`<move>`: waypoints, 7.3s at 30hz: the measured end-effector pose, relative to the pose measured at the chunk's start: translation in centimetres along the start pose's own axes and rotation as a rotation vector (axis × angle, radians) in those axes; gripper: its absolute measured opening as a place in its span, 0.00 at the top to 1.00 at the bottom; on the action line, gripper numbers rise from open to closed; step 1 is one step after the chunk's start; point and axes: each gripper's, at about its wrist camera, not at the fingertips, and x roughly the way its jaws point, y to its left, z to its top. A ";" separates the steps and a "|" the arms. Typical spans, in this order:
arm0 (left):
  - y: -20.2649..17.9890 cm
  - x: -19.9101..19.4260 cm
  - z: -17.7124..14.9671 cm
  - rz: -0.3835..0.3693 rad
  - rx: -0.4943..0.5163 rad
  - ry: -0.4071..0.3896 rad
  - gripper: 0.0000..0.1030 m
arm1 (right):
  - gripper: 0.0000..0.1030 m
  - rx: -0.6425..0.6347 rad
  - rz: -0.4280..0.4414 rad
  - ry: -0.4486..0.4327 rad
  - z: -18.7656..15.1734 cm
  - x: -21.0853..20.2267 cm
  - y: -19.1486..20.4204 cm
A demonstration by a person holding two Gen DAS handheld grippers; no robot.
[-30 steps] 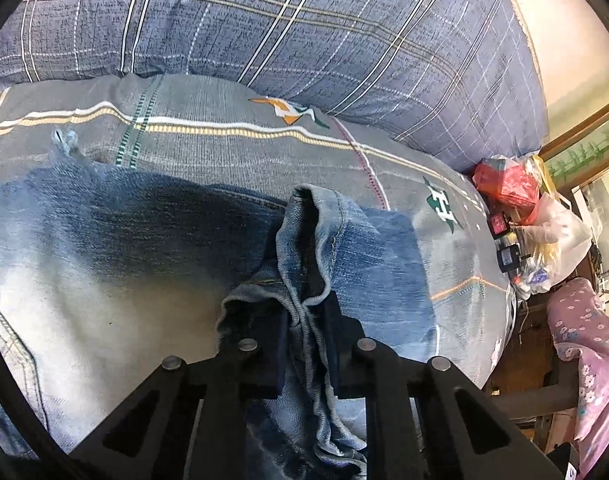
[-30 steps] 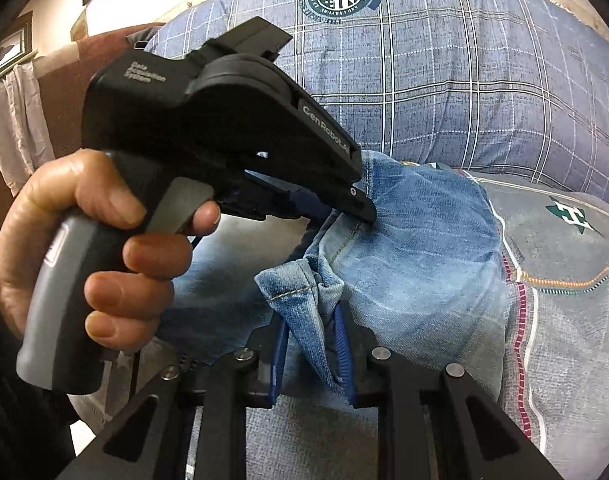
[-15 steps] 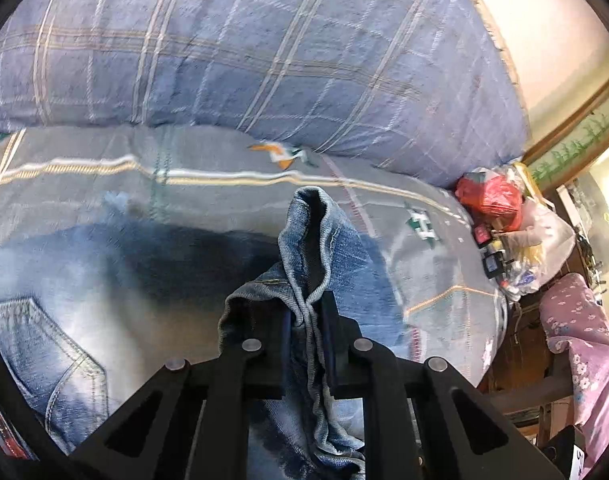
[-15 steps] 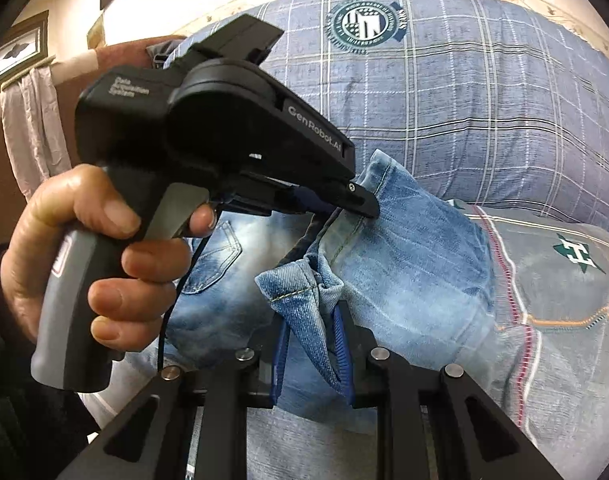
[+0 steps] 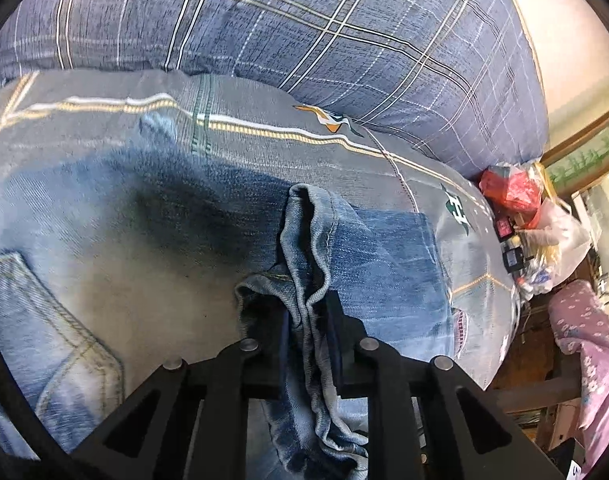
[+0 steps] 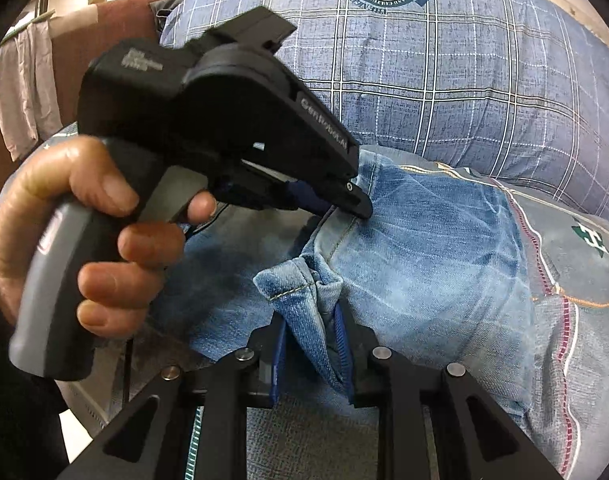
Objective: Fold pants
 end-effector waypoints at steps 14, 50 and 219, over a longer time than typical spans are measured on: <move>-2.9 -5.8 0.5 0.135 0.205 -0.091 0.80 | 0.39 0.100 0.067 -0.097 0.8 -5.3 -0.6; 6.8 -12.5 -4.5 0.355 0.143 -0.101 0.97 | 0.47 -0.048 -0.015 -0.129 4.6 -2.6 4.6; -6.8 -13.4 2.5 0.113 0.064 -0.185 0.89 | 0.74 0.323 0.243 -0.277 5.1 -9.7 0.4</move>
